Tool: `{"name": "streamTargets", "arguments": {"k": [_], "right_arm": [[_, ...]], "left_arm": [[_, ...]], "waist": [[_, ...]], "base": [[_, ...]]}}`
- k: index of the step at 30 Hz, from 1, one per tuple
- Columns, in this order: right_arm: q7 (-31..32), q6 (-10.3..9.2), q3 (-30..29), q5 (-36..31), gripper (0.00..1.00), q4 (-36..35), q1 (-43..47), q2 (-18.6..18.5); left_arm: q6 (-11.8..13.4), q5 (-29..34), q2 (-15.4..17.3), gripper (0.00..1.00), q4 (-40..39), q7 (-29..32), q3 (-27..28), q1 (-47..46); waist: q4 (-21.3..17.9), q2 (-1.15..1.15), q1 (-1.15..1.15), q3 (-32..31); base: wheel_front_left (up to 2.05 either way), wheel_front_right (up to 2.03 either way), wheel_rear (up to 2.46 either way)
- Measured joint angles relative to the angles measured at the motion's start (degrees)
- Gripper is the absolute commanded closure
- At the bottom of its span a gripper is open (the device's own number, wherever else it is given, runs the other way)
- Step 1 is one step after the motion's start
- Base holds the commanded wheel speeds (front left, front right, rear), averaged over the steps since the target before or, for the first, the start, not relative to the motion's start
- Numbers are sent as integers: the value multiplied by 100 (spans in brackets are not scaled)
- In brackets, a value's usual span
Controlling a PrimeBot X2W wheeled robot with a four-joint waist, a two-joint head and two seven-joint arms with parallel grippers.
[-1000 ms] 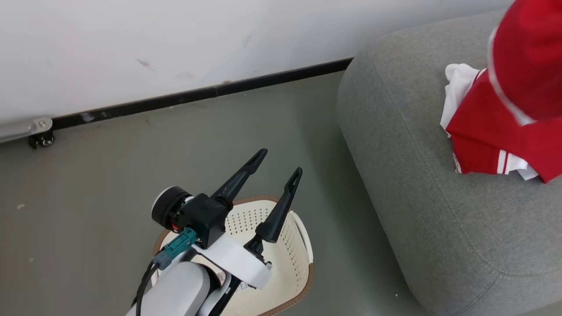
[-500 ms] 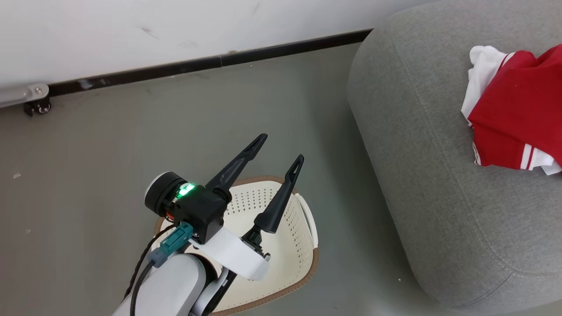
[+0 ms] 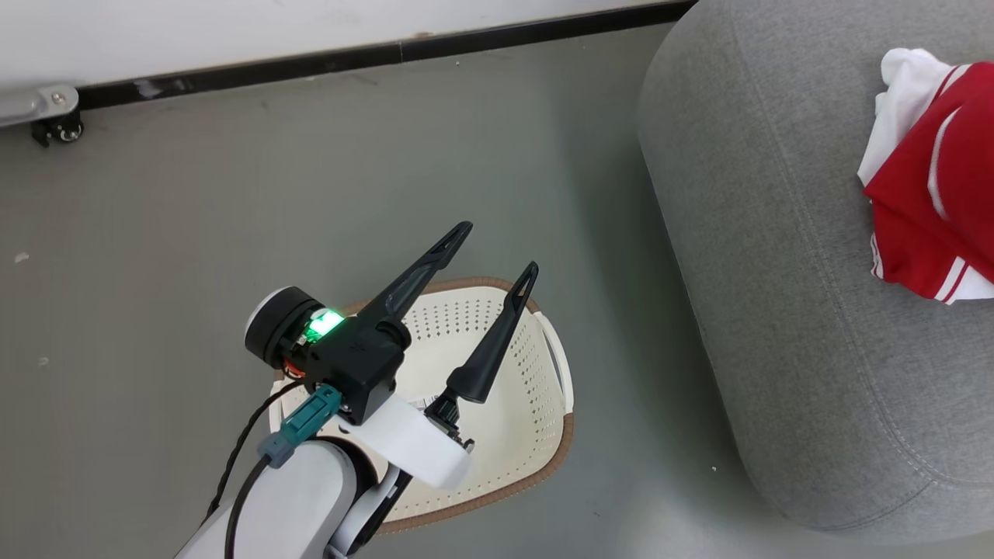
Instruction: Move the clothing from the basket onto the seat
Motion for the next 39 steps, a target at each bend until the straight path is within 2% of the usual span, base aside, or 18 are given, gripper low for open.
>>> {"name": "streamTargets", "arguments": {"k": [5, 16, 19, 20, 21, 22, 23, 30, 39], "right_arm": [[-46, 0, -23, -98, 100, 304, 44, 278], [-318, 0, 0, -287, 100, 680, 247, 525], [-420, 0, 22, -294, 61, 732, 248, 536], [-422, 0, 64, -316, 52, 746, 248, 534], [-443, 0, 119, -335, 25, 764, 248, 531], [-480, 0, 179, -335, 8, 778, 248, 528], [-505, 0, 221, -335, 0, 788, 247, 523], [-587, 0, 578, -542, 0, 766, 247, 502], [-654, 0, 1094, -591, 0, 606, 388, 676]], "left_arm": [[-1, 33, 22, 0, -88, 52, -33, -92], [-4, 69, 10, 0, -140, 86, -65, -198], [-4, 67, 4, 0, -114, 43, -64, -198], [-4, 67, -3, 0, -104, 42, -64, -198], [-4, 66, -13, 0, -93, 40, -65, -198], [-4, 65, -21, 0, -79, 13, -65, -198], [-4, 64, -31, 0, -67, -12, -65, -198], [-13, 11, -69, 0, 60, -102, -65, -197], [-55, -49, -99, 0, 188, -160, -65, -192]], "waist": [[44, 0, 0, 137], [104, 0, 0, 299], [91, 0, 0, 279], [86, 0, 0, 269], [81, 0, 0, 259], [75, 0, 0, 248], [69, 0, 0, 236], [-3, 0, 0, 124], [-176, 0, 0, -57]], "base": [[0, 0, 0], [0, 0, 0], [0, 0, 0], [0, 0, 0], [0, 0, 0], [0, 0, 0], [0, 0, 0], [0, 0, 0], [0, 0, 0]]}}
